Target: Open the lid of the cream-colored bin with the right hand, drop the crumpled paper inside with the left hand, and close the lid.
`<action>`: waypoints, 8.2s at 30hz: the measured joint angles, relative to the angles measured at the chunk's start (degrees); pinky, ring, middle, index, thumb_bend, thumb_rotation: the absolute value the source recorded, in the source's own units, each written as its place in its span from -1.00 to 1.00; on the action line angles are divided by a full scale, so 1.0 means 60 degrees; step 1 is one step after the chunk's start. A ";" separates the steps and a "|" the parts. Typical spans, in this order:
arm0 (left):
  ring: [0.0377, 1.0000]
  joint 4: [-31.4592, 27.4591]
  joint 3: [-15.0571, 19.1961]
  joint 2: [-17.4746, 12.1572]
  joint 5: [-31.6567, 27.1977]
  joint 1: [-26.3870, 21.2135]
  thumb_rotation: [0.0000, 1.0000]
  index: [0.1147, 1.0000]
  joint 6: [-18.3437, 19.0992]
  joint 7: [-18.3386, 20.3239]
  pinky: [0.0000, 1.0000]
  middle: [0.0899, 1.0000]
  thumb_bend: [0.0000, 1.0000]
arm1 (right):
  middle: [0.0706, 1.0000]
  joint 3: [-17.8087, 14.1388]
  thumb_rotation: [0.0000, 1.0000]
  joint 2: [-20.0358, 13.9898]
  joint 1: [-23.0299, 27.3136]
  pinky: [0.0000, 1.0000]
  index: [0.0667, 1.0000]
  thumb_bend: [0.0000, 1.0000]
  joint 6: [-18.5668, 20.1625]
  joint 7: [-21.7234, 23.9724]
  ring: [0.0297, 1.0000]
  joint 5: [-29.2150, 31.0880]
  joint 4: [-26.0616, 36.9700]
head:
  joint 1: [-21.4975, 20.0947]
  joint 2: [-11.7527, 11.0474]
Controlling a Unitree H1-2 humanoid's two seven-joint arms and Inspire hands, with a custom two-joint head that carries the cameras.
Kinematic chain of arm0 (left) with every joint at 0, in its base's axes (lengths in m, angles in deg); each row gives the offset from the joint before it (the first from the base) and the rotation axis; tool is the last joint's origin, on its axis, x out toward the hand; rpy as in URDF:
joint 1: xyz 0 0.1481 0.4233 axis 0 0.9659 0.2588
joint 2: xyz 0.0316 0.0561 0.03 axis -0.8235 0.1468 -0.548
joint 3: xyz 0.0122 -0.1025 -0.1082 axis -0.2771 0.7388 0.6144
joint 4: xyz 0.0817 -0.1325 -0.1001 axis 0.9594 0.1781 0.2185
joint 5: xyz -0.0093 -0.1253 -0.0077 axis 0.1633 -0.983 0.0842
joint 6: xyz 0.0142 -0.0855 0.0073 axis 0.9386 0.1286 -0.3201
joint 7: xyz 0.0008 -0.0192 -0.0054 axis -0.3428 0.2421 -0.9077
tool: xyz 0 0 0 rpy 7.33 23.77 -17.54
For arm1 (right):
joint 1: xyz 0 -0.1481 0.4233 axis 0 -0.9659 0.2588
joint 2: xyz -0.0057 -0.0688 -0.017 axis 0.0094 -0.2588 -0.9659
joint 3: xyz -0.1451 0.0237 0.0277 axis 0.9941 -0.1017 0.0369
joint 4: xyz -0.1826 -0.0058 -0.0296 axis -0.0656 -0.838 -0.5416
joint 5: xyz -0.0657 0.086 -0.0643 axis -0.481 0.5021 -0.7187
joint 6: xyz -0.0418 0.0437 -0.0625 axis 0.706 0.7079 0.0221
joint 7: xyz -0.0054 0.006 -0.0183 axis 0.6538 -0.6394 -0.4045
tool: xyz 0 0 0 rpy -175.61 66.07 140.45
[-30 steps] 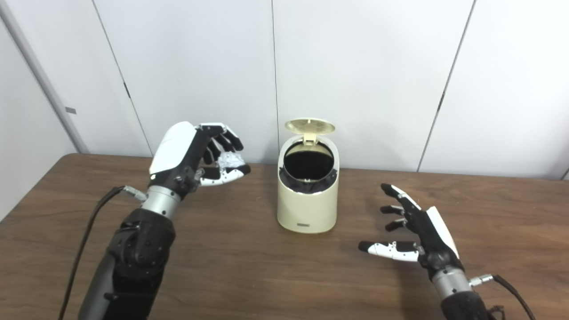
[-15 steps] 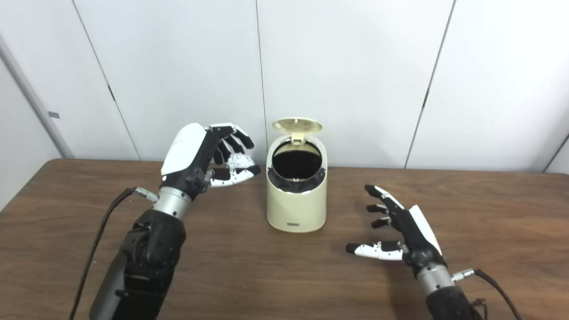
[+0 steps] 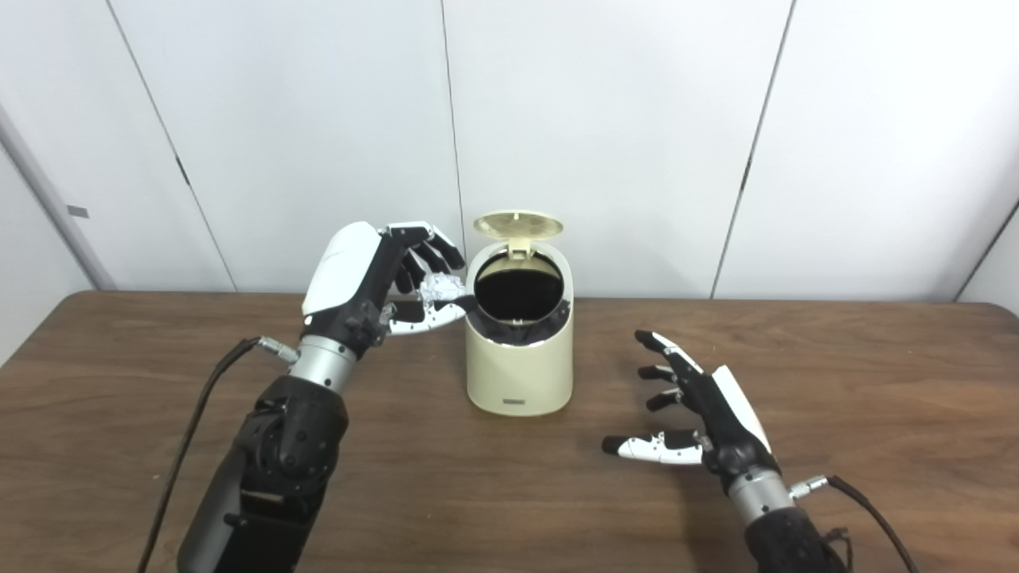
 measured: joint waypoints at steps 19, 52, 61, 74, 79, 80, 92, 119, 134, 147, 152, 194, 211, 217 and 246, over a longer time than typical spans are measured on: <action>-0.31 0.1114 -0.0538 0.0249 -0.0140 -0.0630 -1.00 -0.06 -0.0550 -0.0604 -0.32 -0.14 -0.01 | 0.80 0.0047 -0.71 0.0005 0.0001 0.22 0.77 0.34 0.0016 -0.0001 0.58 -0.0055 -0.0039 | -0.0146 -0.0073; -0.35 0.4685 -0.1547 0.0298 0.0861 -0.1968 -1.00 -0.02 -0.2335 -0.3051 -0.42 -0.18 -0.01 | 0.78 0.0033 -0.69 0.0159 -0.0038 0.26 0.76 0.36 0.0265 -0.0016 0.57 -0.0189 0.0214 | -0.0351 0.0044; -0.26 0.5506 -0.1752 0.0233 0.1223 -0.2146 -1.00 -0.09 -0.2943 -0.4016 -0.29 -0.12 0.00 | 0.77 0.0025 -0.71 0.0157 -0.0125 0.22 0.74 0.37 0.0259 -0.0173 0.56 -0.0229 0.0378 | -0.0395 0.0102; 0.16 0.5081 -0.1936 0.0166 0.1463 -0.2145 -0.73 0.22 -0.2177 -0.3155 0.00 0.18 0.70 | 0.79 -0.0073 -0.64 0.0151 -0.0240 0.24 0.74 0.37 0.0260 -0.0235 0.53 -0.0233 0.0410 | -0.0396 0.0146; 0.26 0.4797 -0.1943 0.0134 0.1439 -0.2144 -0.74 0.35 -0.1922 -0.2682 0.11 0.30 0.77 | 0.80 -0.0073 -0.64 0.0148 -0.0244 0.21 0.75 0.37 0.0260 -0.0235 0.52 -0.0236 0.0412 | -0.0381 0.0219; 0.28 0.4752 -0.1944 0.0130 0.1432 -0.2143 -0.74 0.38 -0.1893 -0.2625 0.12 0.33 0.78 | 0.80 -0.0073 -0.64 0.0145 -0.0244 0.21 0.75 0.37 0.0259 -0.0235 0.52 -0.0237 0.0412 | -0.0366 0.0220; 0.31 0.4556 -0.1997 0.0110 0.1460 -0.2119 -0.71 0.43 -0.1649 -0.2410 0.07 0.41 0.77 | 0.79 -0.0095 -0.64 0.0097 -0.0245 0.22 0.74 0.38 0.0259 -0.0231 0.51 -0.0223 0.0412 | -0.0278 0.0278; 0.51 0.3992 -0.2412 -0.0089 0.2527 -0.2111 -0.51 0.52 -0.0694 -0.1786 0.31 0.59 0.86 | 0.79 -0.0108 -0.69 0.0075 -0.0237 0.23 0.75 0.38 0.0307 -0.0204 0.52 -0.0154 0.0411 | -0.0205 0.0395; -0.24 0.3623 -0.1044 0.0339 0.0113 -0.1319 -1.00 0.00 -0.1858 -0.2466 -0.35 -0.19 0.05 | 0.77 -0.0107 -0.71 0.0083 -0.0238 0.16 0.73 0.36 0.0249 -0.0213 0.49 -0.0124 0.0409 | -0.0190 0.0366; -0.31 0.1201 0.0574 0.0433 -0.2965 0.1534 -1.00 -0.07 -0.1906 -0.1724 -0.43 -0.22 0.02 | 0.69 -0.0295 -0.55 0.0085 -0.0152 0.09 0.65 0.26 0.0015 -0.0309 0.46 -0.0021 0.0420 | -0.0161 0.0234; -0.20 0.0859 0.0683 0.0330 -0.3211 0.2173 -1.00 -0.12 -0.2265 -0.1701 -0.32 -0.16 0.03 | 0.68 -0.0370 -0.40 0.0023 0.0092 0.17 0.67 0.30 -0.0038 -0.0304 0.49 -0.0001 0.0410 | -0.0176 0.0132; 0.17 0.1080 0.1312 0.0888 -0.4030 0.3270 -0.90 -0.13 -0.2346 -0.1779 -0.02 0.30 0.00 | 0.78 0.1575 -0.07 -0.1568 0.4254 0.58 0.74 0.46 0.0566 0.1629 0.79 -0.2410 -0.0254 | -0.0015 -0.0308; 0.19 0.1080 0.1292 0.0921 -0.4037 0.3245 -0.90 -0.13 -0.2269 -0.1777 -0.01 0.31 0.00 | 0.77 0.2027 -0.08 -0.1550 0.4973 0.55 0.76 0.49 0.1175 0.2509 0.83 -0.3016 -0.0245 | 0.0015 -0.0264; 0.18 0.1080 0.1278 0.0957 -0.4005 0.3241 -0.89 -0.13 -0.2259 -0.1779 -0.01 0.30 0.00 | 0.75 0.2192 -0.09 -0.1530 0.5127 0.51 0.73 0.51 0.1159 0.2613 0.79 -0.3112 -0.0226 | 0.0029 -0.0220; 0.19 0.1079 0.1197 0.1026 -0.3927 0.3233 -0.89 -0.13 -0.2204 -0.1789 -0.01 0.31 0.00 | 0.72 0.2373 -0.09 -0.1324 0.5261 0.74 0.71 0.55 0.1058 0.3654 0.90 -0.3006 0.0890 | 0.0117 -0.0015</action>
